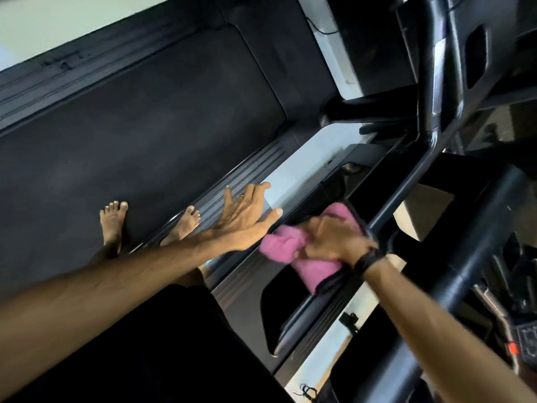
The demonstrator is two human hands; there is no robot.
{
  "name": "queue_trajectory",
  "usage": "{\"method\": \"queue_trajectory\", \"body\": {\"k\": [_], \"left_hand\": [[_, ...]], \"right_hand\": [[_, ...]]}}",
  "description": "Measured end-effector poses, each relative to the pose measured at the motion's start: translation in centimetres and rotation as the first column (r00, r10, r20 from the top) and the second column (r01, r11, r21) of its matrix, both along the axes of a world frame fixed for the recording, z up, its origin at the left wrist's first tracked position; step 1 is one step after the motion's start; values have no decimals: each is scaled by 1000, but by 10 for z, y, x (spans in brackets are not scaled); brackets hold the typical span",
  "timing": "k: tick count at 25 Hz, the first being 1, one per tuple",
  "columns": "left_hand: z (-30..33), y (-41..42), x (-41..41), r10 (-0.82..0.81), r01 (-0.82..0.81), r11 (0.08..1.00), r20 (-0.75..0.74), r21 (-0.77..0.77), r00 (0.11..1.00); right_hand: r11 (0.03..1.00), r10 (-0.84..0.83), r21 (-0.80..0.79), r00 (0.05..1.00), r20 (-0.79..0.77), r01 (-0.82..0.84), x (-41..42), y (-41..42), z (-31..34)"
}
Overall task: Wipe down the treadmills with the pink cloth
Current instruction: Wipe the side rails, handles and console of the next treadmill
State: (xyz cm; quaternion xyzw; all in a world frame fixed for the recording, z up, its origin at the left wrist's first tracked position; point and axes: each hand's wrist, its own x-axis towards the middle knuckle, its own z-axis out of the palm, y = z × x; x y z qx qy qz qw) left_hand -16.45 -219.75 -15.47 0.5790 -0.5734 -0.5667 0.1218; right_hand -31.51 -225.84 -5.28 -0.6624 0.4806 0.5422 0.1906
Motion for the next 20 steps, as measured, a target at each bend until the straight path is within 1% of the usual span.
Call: {"method": "queue_trajectory", "body": {"k": [1,3,5,6,8,9,10,11,13,14,15,16,17,19,20], "left_hand": [[8,3,5,-44,43,999,29,11,999],[20,12,15,-145,146,989,116,-3,983],[26,21,29,-189,198,980,166,-36,968],[24,24,34,-198,209,977,180,-43,963],[22,27,43,-223,238,970,203,-53,953],[22,27,45,-231,249,967,210,-61,950],[21,28,47,-232,251,966,216,-65,948],[18,29,50,-224,243,967,213,-68,951],[4,34,54,-207,229,968,194,-98,959],[-5,37,56,-198,224,967,197,-120,960],[-13,40,58,-185,214,968,201,-132,962],[-20,43,59,-172,201,971,201,-132,964],[-24,45,60,-165,192,974,206,-118,965],[-26,46,59,-165,192,976,221,-104,961],[-24,44,58,-166,194,975,222,-112,961]], "right_hand": [[1000,-14,-15,997,-78,12,-8,-27,-3],[998,24,-61,984,-178,-36,-19,-59,-14],[991,119,-25,968,-223,-128,-7,-38,-32],[986,164,14,966,-202,-165,3,-11,-40],[968,234,111,971,-58,-226,24,51,-39],[966,216,147,976,5,-214,30,65,-33],[966,198,166,980,13,-197,31,62,-33],[968,192,175,981,-42,-181,28,47,-36],[976,210,102,953,-217,-192,11,10,-49],[978,209,61,940,-271,-200,4,-2,-55],[975,220,34,932,-289,-219,5,-5,-60],[975,220,36,935,-279,-219,11,5,-63],[973,230,69,945,-232,-220,22,24,-63],[961,229,186,968,-106,-207,43,65,-52],[956,216,212,975,-49,-201,46,71,-46]]}}
